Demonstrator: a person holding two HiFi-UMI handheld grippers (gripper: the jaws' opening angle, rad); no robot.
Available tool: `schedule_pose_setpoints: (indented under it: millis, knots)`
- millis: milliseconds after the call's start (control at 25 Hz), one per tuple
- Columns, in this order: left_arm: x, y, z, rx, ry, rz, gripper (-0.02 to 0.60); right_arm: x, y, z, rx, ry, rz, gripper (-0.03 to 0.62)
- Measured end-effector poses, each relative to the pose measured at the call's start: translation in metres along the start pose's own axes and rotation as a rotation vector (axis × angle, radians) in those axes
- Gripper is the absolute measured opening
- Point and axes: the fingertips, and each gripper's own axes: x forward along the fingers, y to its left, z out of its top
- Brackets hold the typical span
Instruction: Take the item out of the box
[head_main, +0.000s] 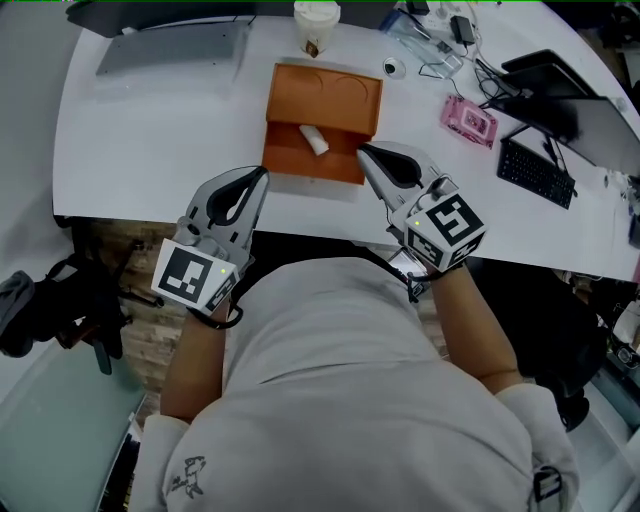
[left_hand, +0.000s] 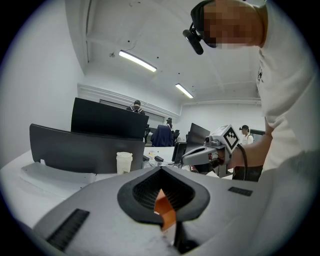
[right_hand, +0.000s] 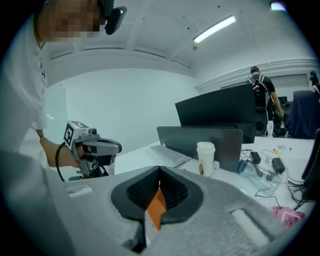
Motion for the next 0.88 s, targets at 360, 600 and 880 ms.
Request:
schedule_pose_setpoints:
  millis: [360, 600, 880]
  knots:
    - [0.023, 0.026, -0.027, -0.023, 0.05, -0.036, -0.002, 0.033, -0.013, -0.035, 0.045, 0.088, 0.004, 0.003]
    - [0.033, 0.039, -0.053, -0.034, 0.087, -0.071, -0.002, 0.058, -0.013, -0.068, 0.08, 0.165, 0.016, 0.019]
    - [0.037, 0.058, -0.079, -0.058, 0.12, -0.085, -0.002, 0.086, -0.017, -0.1, 0.119, 0.245, 0.014, 0.051]
